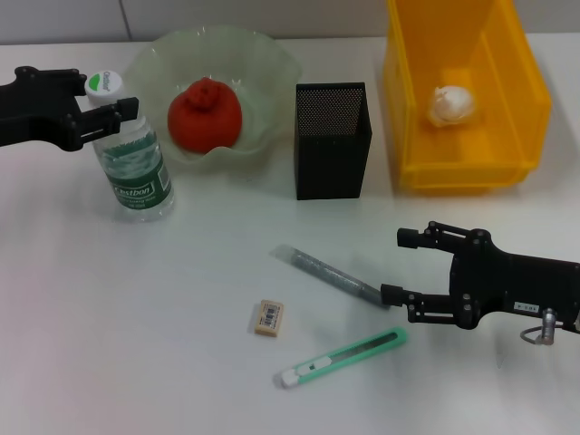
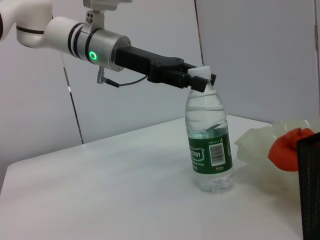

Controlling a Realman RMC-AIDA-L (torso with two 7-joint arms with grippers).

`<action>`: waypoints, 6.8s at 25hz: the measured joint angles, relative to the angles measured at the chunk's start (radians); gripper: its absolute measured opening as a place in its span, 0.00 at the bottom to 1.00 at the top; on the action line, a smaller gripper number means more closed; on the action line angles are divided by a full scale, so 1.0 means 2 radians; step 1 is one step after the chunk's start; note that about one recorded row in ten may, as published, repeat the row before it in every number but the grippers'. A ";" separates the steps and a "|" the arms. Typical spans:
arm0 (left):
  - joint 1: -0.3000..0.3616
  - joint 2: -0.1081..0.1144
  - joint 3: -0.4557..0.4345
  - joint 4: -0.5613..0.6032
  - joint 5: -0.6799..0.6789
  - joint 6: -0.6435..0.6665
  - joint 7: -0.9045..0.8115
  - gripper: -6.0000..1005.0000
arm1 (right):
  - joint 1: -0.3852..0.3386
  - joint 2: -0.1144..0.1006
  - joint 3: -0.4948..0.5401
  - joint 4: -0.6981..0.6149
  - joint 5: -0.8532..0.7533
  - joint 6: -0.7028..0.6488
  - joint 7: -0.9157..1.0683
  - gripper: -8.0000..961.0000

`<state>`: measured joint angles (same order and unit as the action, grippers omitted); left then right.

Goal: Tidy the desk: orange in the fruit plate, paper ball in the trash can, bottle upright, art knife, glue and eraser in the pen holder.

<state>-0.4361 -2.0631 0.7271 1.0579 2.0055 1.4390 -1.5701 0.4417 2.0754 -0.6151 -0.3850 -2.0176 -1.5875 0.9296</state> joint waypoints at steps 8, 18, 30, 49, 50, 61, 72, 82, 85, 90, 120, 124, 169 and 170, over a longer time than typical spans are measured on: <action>0.000 0.000 0.000 -0.001 -0.002 -0.002 0.000 0.55 | 0.000 0.000 -0.001 -0.001 0.000 0.000 0.003 0.85; 0.000 0.000 0.000 -0.001 -0.004 0.001 -0.003 0.59 | -0.002 0.000 -0.002 -0.002 0.000 -0.001 0.004 0.85; 0.005 0.002 -0.021 -0.004 -0.155 0.127 -0.009 0.77 | 0.001 0.000 0.001 -0.002 0.002 -0.006 0.006 0.85; 0.045 0.038 0.009 -0.268 -0.110 0.211 0.289 0.78 | 0.041 -0.009 -0.004 -0.082 0.009 -0.077 0.150 0.85; 0.046 0.035 0.009 -0.268 -0.096 0.201 0.296 0.78 | 0.045 -0.011 -0.004 -0.085 0.007 -0.078 0.158 0.85; 0.043 0.032 0.008 -0.304 -0.055 0.150 0.327 0.78 | 0.093 -0.023 -0.090 -0.152 0.003 -0.097 0.261 0.85; 0.039 0.029 0.012 -0.308 -0.028 0.146 0.332 0.78 | 0.188 -0.007 -0.212 -0.190 -0.073 -0.083 0.326 0.85; 0.038 0.029 0.010 -0.309 -0.027 0.146 0.330 0.78 | 0.242 0.007 -0.375 -0.157 -0.085 0.002 0.333 0.85; 0.038 0.029 0.010 -0.309 -0.027 0.146 0.329 0.78 | 0.245 0.007 -0.424 -0.158 -0.066 0.021 0.334 0.85; 0.038 0.029 0.010 -0.309 -0.027 0.144 0.327 0.78 | 0.247 0.008 -0.484 -0.165 -0.041 0.034 0.334 0.85; 0.042 0.028 0.003 -0.310 -0.031 0.143 0.326 0.78 | 0.243 0.008 -0.628 -0.173 0.010 0.129 0.341 0.69; 0.041 0.028 0.002 -0.310 -0.031 0.143 0.326 0.78 | 0.243 0.008 -0.634 -0.175 0.010 0.134 0.344 0.53; 0.042 0.019 -0.036 -0.310 -0.032 0.167 0.328 0.78 | 0.136 0.001 -0.080 -0.058 0.106 0.045 0.483 0.19; 0.042 0.019 -0.036 -0.310 -0.032 0.167 0.328 0.78 | 0.132 0.001 -0.073 -0.053 0.120 0.053 0.482 0.19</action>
<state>-0.3530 -2.0255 0.6547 0.4387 1.9421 1.7733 -0.9140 0.7054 2.0777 -0.7603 -0.4919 -1.7768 -1.4815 1.8931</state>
